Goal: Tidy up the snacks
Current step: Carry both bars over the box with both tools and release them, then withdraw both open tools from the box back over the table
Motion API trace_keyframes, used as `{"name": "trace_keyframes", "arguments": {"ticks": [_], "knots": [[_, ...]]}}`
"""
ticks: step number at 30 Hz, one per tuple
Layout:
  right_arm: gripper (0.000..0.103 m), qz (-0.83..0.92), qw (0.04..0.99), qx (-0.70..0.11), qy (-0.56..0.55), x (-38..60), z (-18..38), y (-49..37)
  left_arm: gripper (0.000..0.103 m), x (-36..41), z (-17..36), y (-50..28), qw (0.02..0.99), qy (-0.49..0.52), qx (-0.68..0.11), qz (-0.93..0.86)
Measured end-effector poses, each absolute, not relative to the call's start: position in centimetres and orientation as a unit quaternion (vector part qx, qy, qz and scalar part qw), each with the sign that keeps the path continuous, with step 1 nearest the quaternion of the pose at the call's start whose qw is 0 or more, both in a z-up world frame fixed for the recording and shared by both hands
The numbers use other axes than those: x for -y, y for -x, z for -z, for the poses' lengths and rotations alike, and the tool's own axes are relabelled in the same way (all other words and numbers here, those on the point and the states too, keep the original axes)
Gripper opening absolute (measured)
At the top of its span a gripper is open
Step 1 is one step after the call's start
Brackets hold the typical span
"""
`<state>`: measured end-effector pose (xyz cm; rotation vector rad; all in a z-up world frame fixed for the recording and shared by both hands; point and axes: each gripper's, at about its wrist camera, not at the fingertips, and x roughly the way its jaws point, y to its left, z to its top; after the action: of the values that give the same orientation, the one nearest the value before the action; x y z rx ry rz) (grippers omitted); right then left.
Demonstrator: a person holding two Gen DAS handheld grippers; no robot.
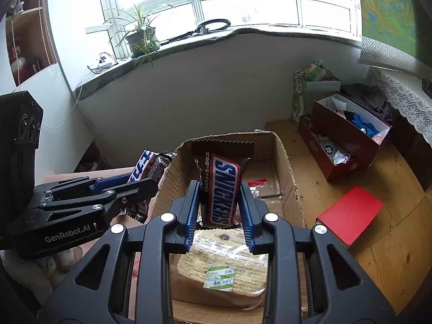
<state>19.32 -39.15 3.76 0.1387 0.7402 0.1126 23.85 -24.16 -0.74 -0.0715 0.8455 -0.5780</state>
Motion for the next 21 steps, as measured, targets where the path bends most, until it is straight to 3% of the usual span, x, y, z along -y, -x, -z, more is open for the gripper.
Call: {"name": "trace_keyframes", "arguments": {"ticks": [17, 20, 21], "knots": [[0.03, -0.028, 0.915, -0.395, -0.083, 42.4, -0.6, -21.6, 0.029, 27.3, 2.9, -26.1, 0.861, 0.021, -0.435, 0.262], [0.041, -0.024, 0.915, -0.394, -0.084, 42.6, -0.5, -21.5, 0.029, 27.4, 2.7, -26.0, 0.862, 0.016, -0.434, 0.26], [0.049, -0.021, 0.916, -0.392, -0.083, 42.6, -0.6, -21.4, 0.03, 27.3, 2.5, -25.9, 0.864, 0.015, -0.432, 0.258]]}}
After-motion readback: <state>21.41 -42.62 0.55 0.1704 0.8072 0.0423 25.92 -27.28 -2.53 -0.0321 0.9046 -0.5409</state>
